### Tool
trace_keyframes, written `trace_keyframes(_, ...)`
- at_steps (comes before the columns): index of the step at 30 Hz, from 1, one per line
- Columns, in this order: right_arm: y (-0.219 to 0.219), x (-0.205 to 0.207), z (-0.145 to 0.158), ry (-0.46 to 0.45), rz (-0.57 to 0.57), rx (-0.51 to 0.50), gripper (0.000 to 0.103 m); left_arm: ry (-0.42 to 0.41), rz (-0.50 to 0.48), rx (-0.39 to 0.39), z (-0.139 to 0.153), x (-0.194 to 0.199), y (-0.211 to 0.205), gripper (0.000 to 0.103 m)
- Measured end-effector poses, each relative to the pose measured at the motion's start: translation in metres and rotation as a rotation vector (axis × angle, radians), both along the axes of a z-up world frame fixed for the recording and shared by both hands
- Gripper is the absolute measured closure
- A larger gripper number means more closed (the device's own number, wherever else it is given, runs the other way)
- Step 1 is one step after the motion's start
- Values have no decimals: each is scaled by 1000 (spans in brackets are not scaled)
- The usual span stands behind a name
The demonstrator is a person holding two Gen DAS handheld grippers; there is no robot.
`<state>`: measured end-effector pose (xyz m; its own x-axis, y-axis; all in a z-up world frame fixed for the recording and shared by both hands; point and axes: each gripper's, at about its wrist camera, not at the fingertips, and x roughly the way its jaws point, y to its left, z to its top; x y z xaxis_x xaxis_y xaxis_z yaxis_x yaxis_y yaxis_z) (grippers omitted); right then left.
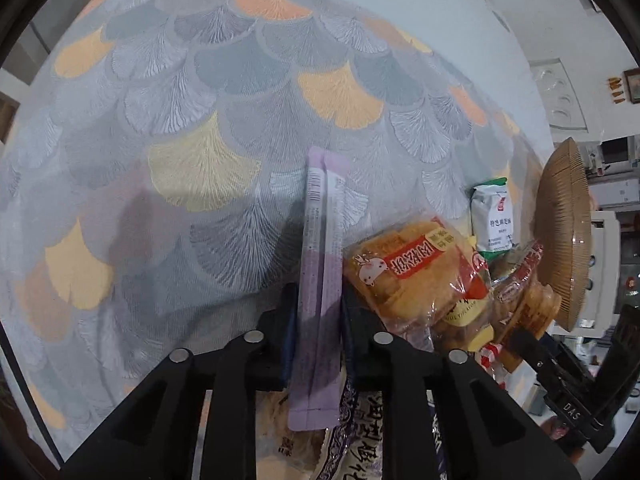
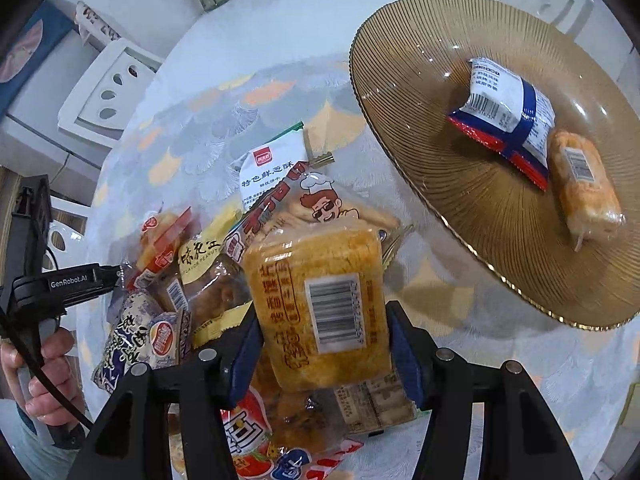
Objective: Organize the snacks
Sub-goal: 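Carry both packs to the amber plate and release them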
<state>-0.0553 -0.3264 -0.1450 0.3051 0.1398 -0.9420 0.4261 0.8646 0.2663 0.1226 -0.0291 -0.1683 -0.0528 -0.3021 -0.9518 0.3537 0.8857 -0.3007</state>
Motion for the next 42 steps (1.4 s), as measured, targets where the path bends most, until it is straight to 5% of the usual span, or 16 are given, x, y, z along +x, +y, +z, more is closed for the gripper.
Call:
trace_keyframes(3, 0, 1, 1, -7, -2, -2, 46, -63, -20, 27, 7, -5, -9, 96)
trace_keyframes(8, -2, -5, 15, -91, -22, 61, 48, -117, -25, -108, 43, -10, -4, 96)
trace_keyframes(18, -11, -16, 64, -229, -78, 126, 49, -224, -135, -231, 109, -26, -23, 96)
trace_keyframes(28, -61, -47, 106, -302, -227, 62, 50, -271, -338, -343, 149, -51, -117, 96)
trace_keyframes(33, -95, -54, 101, -248, -305, 12, 50, -270, -451, -358, 145, -71, -173, 96)
trace_keyframes(42, -123, -49, 66, -142, -335, 1, 50, -145, -558, -321, 101, -86, -244, 95)
